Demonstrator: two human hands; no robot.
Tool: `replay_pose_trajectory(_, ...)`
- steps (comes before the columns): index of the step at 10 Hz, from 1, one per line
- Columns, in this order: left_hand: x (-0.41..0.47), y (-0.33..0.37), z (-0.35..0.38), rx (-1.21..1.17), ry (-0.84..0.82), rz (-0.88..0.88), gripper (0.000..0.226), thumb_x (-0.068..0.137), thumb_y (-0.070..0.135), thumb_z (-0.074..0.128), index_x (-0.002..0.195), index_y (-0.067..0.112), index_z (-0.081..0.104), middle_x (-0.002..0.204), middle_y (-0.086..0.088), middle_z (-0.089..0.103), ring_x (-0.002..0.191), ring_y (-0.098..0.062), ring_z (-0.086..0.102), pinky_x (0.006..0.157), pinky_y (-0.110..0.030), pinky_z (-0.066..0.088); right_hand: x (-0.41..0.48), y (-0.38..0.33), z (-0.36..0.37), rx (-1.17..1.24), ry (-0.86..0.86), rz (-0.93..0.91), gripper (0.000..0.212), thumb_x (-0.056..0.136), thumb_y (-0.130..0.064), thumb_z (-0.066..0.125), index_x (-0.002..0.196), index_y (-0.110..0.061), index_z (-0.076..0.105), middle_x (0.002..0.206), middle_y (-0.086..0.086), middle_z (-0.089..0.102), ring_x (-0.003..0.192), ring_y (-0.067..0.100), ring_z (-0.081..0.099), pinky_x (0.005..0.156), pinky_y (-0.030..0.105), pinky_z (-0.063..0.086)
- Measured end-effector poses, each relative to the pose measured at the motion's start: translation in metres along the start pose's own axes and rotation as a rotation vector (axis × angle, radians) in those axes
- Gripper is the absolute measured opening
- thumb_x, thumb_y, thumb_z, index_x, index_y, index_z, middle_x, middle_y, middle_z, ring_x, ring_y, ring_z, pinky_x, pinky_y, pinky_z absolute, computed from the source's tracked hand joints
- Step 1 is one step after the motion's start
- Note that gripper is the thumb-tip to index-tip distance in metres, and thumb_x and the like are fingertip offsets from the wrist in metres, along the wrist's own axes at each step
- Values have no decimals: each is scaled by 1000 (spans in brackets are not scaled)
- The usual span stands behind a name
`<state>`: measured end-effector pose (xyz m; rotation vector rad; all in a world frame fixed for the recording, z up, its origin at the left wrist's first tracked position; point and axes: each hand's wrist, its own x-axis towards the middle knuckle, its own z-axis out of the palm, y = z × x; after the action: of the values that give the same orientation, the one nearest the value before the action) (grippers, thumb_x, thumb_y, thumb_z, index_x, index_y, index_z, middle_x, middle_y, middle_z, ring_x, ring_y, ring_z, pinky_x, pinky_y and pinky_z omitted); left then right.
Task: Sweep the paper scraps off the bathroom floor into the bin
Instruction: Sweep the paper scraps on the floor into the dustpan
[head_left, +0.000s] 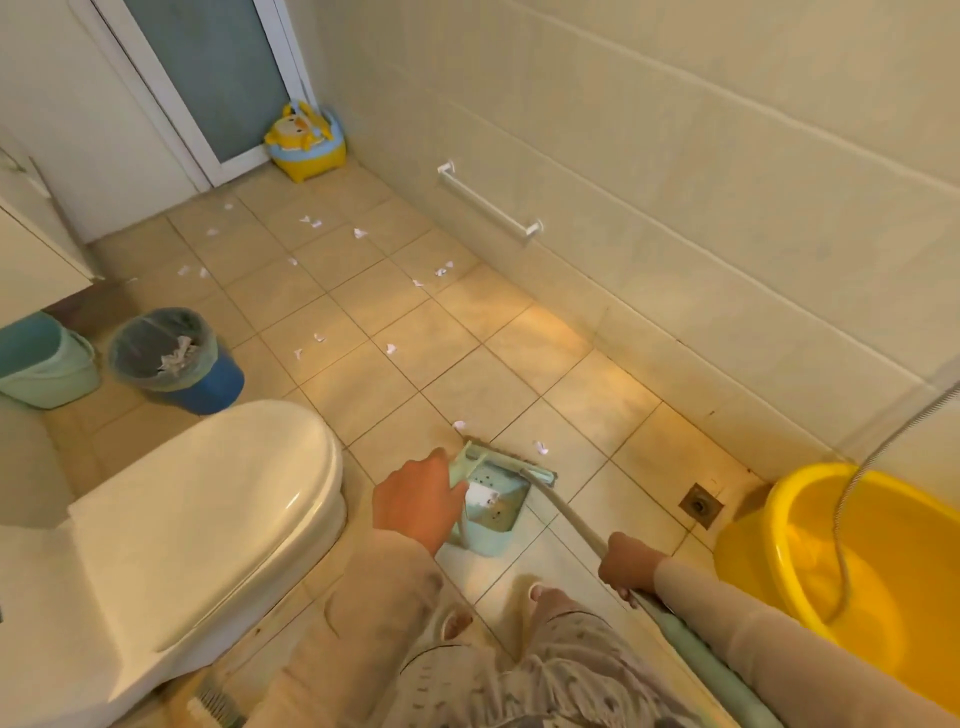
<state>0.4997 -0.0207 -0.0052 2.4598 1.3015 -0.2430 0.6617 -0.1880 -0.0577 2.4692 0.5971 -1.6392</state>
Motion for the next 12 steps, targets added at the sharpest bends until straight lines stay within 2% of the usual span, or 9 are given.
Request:
replay_pose_trajectory(1, 14, -3, -5, -27, 1, 4, 31, 87, 43, 50, 107, 20, 57, 101, -5, 70, 97, -28, 63, 65, -29, 38, 1, -7, -36, 54, 34, -14, 12, 90, -3, 38, 79, -7, 40, 59, 3, 48, 47, 12, 44, 42, 19, 39)
replay_pose_trajectory(3, 33, -4, -10, -66, -18, -31, 24, 84, 45, 54, 100, 29, 62, 95, 2, 71, 90, -21, 63, 61, -24, 34, 34, -30, -92, 173, 151, 5, 30, 90, 0, 43, 61, -8, 40, 60, 5, 46, 50, 14, 43, 47, 20, 37)
replay_pose_trajectory(4, 45, -3, -10, -31, -9, -50, 22, 85, 45, 52, 95, 27, 62, 91, 1, 71, 86, -21, 64, 59, -25, 35, 53, -44, -107, 257, 208, 23, 29, 92, -3, 44, 63, -8, 41, 60, 1, 44, 50, 10, 41, 41, 16, 35)
replay_pose_trajectory(5, 52, -8, -9, 23, -6, -75, 27, 88, 45, 49, 93, 21, 60, 89, -3, 70, 84, -24, 64, 59, -26, 35, 69, -41, -103, 300, 96, 54, 36, 90, 0, 46, 59, -15, 37, 62, 1, 41, 53, 10, 39, 28, 13, 37)
replay_pose_trajectory(6, 54, -14, -6, 95, -2, -107, 35, 89, 48, 45, 97, 18, 59, 91, -6, 70, 86, -27, 64, 62, -26, 37, 83, -21, -88, 192, 76, 19, 37, 87, 4, 48, 59, -17, 36, 66, 1, 40, 56, 11, 38, 21, 7, 30)
replay_pose_trajectory(8, 62, -5, -4, 146, 19, -84, 35, 88, 48, 45, 92, 16, 59, 91, -7, 70, 84, -27, 64, 58, -26, 34, 68, -6, -63, 106, -53, 17, 30, 83, -3, 50, 59, -18, 40, 64, 1, 45, 54, 11, 44, 32, 16, 42)
replay_pose_trajectory(9, 67, -3, -6, 156, 25, -57, 35, 88, 46, 46, 91, 14, 60, 94, -7, 70, 87, -27, 64, 59, -26, 33, 49, -6, -74, 68, -94, 16, 28, 84, -5, 50, 59, -15, 42, 57, 1, 50, 49, 10, 48, 37, 18, 42)
replay_pose_trajectory(10, 72, -5, -8, 140, 15, -62, 33, 88, 44, 47, 91, 14, 60, 95, -8, 70, 88, -29, 64, 61, -26, 33, 35, -5, -93, 196, -287, 75, 30, 91, 0, 41, 61, -8, 43, 31, -1, 46, 29, 8, 46, 32, 14, 38)
replay_pose_trajectory(12, 68, -15, -10, 145, 16, -84, 36, 87, 48, 46, 96, 15, 60, 99, -8, 70, 93, -30, 64, 67, -28, 41, 19, -3, -114, 554, -366, 116, 43, 99, -6, 24, 58, -12, 33, 22, 0, 42, 17, 8, 40, 24, 8, 30)
